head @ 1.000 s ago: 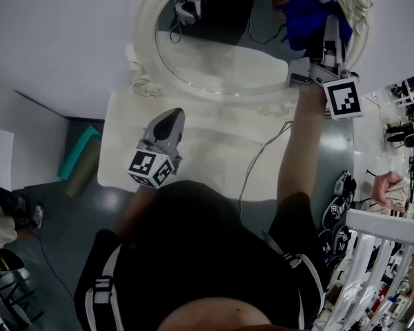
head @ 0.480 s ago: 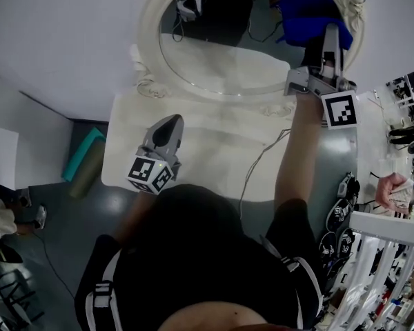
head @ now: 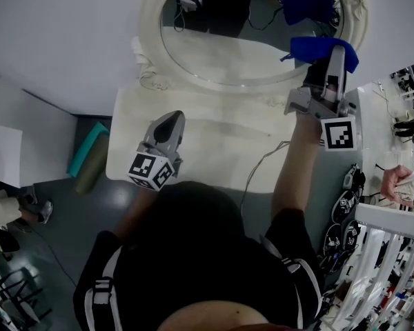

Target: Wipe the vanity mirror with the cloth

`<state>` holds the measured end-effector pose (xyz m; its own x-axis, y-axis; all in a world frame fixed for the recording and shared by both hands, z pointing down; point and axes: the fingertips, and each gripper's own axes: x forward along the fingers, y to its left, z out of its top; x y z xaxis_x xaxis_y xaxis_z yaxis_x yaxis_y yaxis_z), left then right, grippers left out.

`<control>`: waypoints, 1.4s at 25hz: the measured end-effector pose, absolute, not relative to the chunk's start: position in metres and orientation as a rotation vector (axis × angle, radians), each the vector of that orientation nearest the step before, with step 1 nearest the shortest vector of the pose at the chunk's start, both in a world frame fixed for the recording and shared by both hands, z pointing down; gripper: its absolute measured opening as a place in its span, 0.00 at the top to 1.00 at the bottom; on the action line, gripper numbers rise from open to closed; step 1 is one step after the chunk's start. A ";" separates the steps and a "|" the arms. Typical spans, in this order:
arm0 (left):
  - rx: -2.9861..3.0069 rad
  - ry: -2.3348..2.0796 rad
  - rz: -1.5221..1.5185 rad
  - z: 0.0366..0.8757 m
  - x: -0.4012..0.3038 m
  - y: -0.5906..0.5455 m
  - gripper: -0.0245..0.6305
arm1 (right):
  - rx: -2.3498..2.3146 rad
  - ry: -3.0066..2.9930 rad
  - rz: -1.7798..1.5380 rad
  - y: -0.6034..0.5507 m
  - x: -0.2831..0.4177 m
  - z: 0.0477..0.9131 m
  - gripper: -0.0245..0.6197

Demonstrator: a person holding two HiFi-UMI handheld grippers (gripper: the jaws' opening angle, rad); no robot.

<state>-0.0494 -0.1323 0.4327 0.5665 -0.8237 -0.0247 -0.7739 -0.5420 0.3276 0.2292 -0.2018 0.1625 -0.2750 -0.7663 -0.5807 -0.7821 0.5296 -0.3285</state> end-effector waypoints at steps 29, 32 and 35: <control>2.506 -1.288 -0.195 0.444 -0.043 -0.137 0.95 | -1.482 1.956 -0.509 -0.196 0.190 0.471 0.92; 2.502 -1.303 -0.195 0.444 -0.044 -0.147 0.95 | -1.488 1.951 -0.526 -0.210 0.188 0.487 0.92; 2.498 -1.321 -0.189 0.444 -0.046 -0.159 0.95 | -1.505 1.939 -0.548 -0.226 0.187 0.501 0.92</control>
<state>-0.0458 -0.1586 0.4439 0.5665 -0.8236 0.0267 -0.7830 -0.5279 0.3291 0.1875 -0.2257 0.5014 -0.1619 -0.9628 -0.2165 -0.7074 0.2662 -0.6548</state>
